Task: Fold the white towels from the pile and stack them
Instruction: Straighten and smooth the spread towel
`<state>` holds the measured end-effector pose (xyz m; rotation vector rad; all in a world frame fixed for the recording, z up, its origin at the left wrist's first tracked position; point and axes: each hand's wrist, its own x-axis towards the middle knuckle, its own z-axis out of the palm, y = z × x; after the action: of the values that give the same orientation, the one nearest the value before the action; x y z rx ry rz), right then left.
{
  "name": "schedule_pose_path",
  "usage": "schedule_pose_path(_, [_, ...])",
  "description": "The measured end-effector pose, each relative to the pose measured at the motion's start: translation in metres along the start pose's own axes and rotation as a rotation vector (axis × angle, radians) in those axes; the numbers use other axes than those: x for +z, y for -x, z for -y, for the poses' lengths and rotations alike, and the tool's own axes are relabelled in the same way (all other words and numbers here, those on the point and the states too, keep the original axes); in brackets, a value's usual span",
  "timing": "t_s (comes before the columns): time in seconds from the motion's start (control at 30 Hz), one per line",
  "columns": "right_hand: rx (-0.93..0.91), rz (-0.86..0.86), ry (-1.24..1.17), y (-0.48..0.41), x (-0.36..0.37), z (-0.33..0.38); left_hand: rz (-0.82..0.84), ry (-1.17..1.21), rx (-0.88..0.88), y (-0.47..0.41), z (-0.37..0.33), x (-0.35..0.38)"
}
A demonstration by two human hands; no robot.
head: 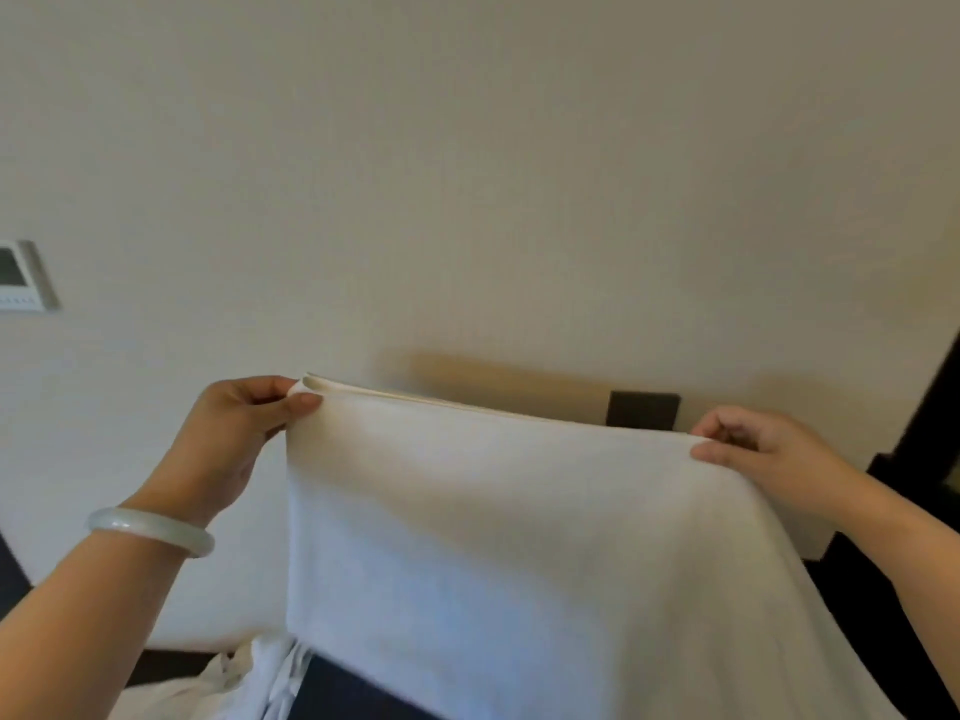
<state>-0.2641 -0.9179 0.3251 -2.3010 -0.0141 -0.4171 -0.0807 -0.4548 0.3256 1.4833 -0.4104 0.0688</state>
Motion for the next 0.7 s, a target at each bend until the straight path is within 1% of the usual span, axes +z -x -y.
schedule_pose_path(0.03, [-0.022, -0.016, 0.006, 0.003, -0.009, 0.008, 0.001, -0.016, 0.031, 0.001, -0.015, 0.0])
schedule_pose_path(0.07, [-0.026, 0.003, 0.046, 0.005, -0.015, 0.015, 0.0, -0.036, 0.052, 0.004, -0.027, 0.0])
schedule_pose_path(0.2, [0.052, 0.238, 0.335, 0.015, -0.025, 0.029, -0.055, -0.091, 0.113, 0.012, -0.061, 0.008])
schedule_pose_path(0.33, [0.024, 0.312, 0.474, 0.034, -0.019, 0.034, -0.126, -0.112, 0.143, 0.014, -0.09, 0.023])
schedule_pose_path(0.43, [0.03, 0.329, 0.472, 0.049, -0.008, 0.031, -0.141, -0.17, 0.164, 0.017, -0.106, 0.036])
schedule_pose_path(0.5, [0.05, 0.309, 0.461, 0.056, -0.006, 0.029, -0.157, -0.184, 0.164, 0.02, -0.112, 0.042])
schedule_pose_path(0.63, [0.089, 0.237, 0.368, 0.067, -0.011, 0.028, -0.181, -0.158, 0.137, 0.023, -0.112, 0.043])
schedule_pose_path(0.7, [0.082, 0.259, 0.318, 0.075, -0.014, 0.029, -0.188, -0.136, 0.128, 0.025, -0.11, 0.04])
